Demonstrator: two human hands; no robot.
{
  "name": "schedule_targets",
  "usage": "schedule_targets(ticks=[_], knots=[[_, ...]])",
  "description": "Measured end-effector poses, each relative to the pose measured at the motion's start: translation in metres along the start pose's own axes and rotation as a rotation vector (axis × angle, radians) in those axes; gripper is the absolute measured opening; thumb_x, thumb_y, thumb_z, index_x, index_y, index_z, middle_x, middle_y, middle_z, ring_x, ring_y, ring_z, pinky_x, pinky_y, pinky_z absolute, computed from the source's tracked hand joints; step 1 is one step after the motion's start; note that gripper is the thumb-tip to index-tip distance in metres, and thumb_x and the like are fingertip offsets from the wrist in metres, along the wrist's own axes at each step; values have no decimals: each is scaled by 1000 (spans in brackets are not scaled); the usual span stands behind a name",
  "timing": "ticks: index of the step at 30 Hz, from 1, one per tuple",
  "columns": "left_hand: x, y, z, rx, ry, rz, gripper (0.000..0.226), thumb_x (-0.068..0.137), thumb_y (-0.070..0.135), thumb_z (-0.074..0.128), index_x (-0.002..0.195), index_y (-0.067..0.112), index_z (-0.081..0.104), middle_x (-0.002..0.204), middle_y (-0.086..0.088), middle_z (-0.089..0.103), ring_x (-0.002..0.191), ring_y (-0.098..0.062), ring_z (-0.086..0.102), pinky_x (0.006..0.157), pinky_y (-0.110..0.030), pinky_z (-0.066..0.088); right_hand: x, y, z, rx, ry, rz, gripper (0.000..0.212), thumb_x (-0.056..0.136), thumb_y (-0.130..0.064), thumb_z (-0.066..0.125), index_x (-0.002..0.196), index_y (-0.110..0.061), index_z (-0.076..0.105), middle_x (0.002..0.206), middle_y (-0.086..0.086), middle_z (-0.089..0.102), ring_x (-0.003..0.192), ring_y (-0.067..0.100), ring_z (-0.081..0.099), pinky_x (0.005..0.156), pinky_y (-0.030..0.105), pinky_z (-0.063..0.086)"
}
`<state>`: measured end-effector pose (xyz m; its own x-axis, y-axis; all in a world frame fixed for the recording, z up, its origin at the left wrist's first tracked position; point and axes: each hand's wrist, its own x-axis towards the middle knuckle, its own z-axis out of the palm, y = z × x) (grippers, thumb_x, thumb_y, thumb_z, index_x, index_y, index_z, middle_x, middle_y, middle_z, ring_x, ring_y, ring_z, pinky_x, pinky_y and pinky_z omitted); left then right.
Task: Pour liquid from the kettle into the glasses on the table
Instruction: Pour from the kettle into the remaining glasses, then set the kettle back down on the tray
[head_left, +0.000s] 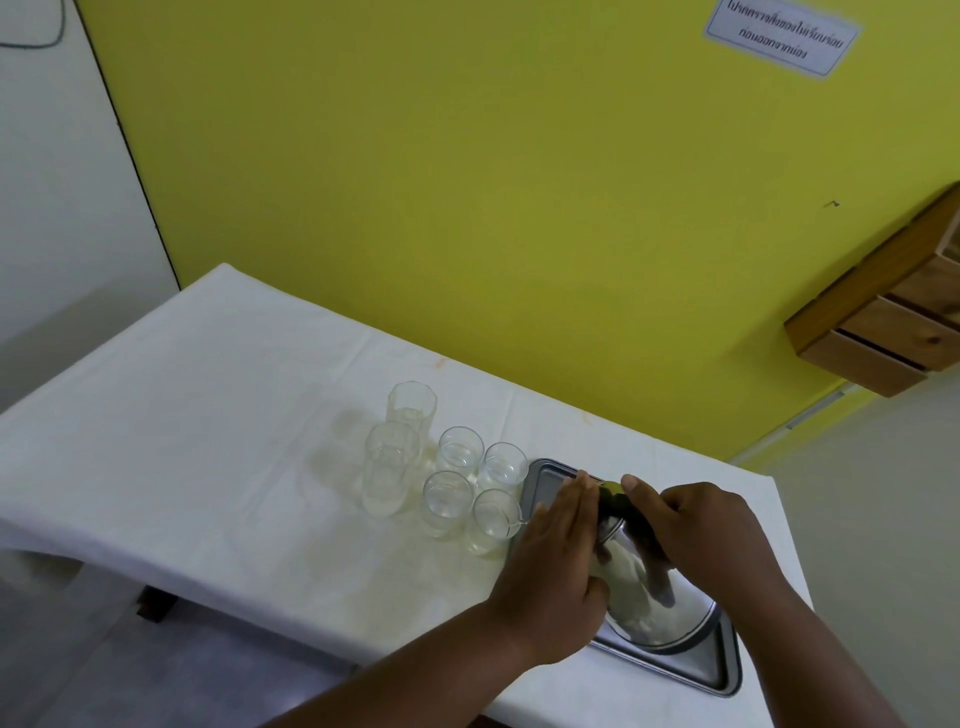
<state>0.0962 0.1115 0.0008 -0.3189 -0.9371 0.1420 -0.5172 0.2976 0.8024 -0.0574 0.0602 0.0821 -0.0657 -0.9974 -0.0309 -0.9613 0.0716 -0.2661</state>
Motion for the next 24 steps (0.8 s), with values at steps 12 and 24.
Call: schedule_targets(ticks=[12, 24], knots=[[0, -1, 1, 54, 5, 40, 77, 85, 19, 29, 155, 10, 0, 164, -4, -3, 150, -16, -9, 121, -44, 6, -9, 3, 4, 151, 5, 61, 70, 90, -59, 50, 34, -17, 51, 45, 8, 66, 50, 22, 63, 59, 33, 49], [16, 18, 12, 292, -49, 283, 72, 83, 31, 25, 151, 5, 23, 163, -11, 13, 151, -24, 1, 117, -49, -3, -63, 51, 48, 1137, 55, 436, 55, 96, -45, 49, 70, -1, 68, 69, 17, 57, 67, 26, 52, 68, 34, 38]])
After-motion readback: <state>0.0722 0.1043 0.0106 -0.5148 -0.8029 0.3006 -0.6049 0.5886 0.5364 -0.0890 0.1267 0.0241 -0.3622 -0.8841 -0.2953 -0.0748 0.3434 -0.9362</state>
